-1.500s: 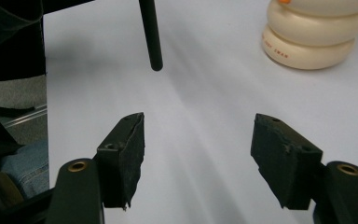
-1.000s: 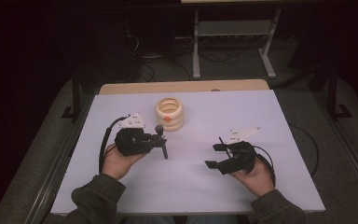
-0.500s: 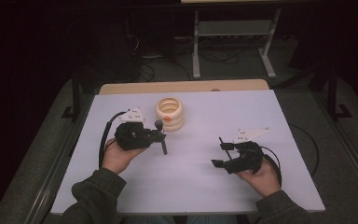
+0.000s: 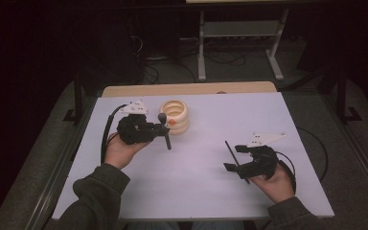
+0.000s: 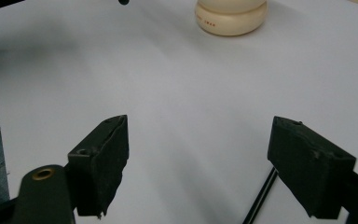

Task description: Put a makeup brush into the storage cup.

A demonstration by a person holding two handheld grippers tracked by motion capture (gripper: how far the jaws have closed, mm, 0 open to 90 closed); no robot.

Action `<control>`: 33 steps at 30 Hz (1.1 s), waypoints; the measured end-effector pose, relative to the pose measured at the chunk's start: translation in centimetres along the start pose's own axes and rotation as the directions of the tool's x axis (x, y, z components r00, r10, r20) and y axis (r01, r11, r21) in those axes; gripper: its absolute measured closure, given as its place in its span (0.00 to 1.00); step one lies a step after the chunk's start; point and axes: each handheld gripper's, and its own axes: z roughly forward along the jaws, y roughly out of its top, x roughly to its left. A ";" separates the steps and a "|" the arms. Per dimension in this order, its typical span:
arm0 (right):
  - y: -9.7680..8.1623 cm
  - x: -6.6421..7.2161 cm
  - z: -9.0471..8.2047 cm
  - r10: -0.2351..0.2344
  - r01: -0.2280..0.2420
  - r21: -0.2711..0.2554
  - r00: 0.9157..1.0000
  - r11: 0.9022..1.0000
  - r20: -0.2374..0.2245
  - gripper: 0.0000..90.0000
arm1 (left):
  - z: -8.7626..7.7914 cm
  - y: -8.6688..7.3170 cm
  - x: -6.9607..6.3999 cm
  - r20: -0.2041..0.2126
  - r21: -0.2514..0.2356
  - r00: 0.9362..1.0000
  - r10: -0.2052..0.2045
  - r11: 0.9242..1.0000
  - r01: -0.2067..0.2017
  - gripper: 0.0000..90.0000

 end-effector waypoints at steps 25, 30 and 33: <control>0.1 -0.1 -0.2 -0.008 0.008 -0.005 1.000 1.000 0.013 0.22 | 0.8 3.5 2.5 -0.078 0.028 0.997 -0.006 1.000 0.008 0.87; 0.1 -0.2 -0.3 -0.010 0.010 -0.006 1.000 1.000 0.011 0.23 | 0.8 4.3 3.4 -0.099 0.016 0.995 -0.019 1.000 0.020 0.87; 0.1 -0.2 -0.3 -0.010 0.010 -0.008 1.000 1.000 0.010 0.23 | 0.9 4.8 3.8 -0.110 0.017 0.994 -0.020 1.000 0.022 0.87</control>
